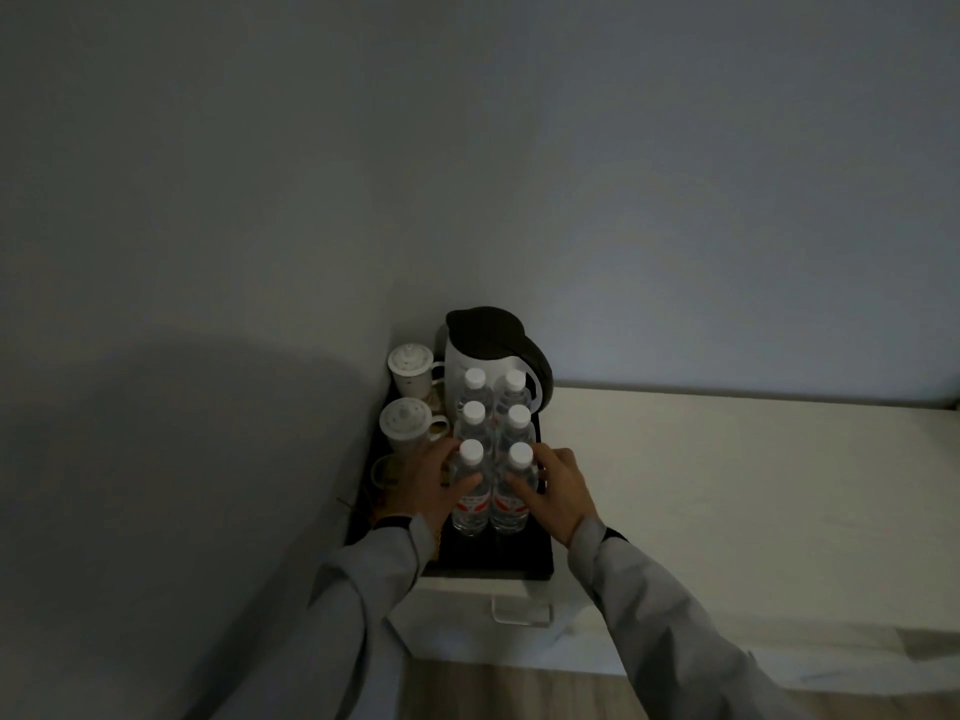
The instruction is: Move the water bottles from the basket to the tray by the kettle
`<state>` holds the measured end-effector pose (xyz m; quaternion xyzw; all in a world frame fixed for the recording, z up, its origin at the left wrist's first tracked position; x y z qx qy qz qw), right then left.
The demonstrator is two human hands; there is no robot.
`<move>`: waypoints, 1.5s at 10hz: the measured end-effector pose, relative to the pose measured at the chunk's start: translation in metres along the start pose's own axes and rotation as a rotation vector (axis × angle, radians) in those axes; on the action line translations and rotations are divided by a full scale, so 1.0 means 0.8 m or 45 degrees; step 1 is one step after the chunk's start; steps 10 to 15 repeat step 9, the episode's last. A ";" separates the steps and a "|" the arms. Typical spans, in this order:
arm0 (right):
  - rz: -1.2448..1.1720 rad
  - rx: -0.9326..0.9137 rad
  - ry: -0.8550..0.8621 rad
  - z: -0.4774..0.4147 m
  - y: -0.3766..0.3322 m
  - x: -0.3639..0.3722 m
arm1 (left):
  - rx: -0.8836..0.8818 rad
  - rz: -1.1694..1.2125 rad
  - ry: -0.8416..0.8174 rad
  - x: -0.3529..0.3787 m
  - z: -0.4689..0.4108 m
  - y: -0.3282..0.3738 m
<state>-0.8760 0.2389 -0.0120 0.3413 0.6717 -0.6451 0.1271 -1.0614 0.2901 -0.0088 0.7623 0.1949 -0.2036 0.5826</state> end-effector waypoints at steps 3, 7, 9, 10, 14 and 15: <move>-0.099 -0.012 0.039 -0.001 -0.002 -0.008 | -0.005 0.033 0.006 -0.006 0.001 0.001; -0.004 -0.018 -0.020 -0.004 -0.010 -0.008 | -0.002 -0.089 -0.108 -0.003 -0.001 0.005; 0.046 -0.088 0.000 -0.020 -0.033 -0.043 | -0.015 -0.207 -0.271 -0.014 -0.019 0.032; 0.046 -0.088 0.000 -0.020 -0.033 -0.043 | -0.015 -0.207 -0.271 -0.014 -0.019 0.032; 0.046 -0.088 0.000 -0.020 -0.033 -0.043 | -0.015 -0.207 -0.271 -0.014 -0.019 0.032; 0.046 -0.088 0.000 -0.020 -0.033 -0.043 | -0.015 -0.207 -0.271 -0.014 -0.019 0.032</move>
Point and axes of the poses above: each hand's wrist, its own z-axis away from the middle knuckle, its own x-axis out of the palm, y = z × x, the point moved 10 cm from there along -z, towards the middle knuckle, and after that the axes turned 12 degrees about y, right-handed, at the moved point
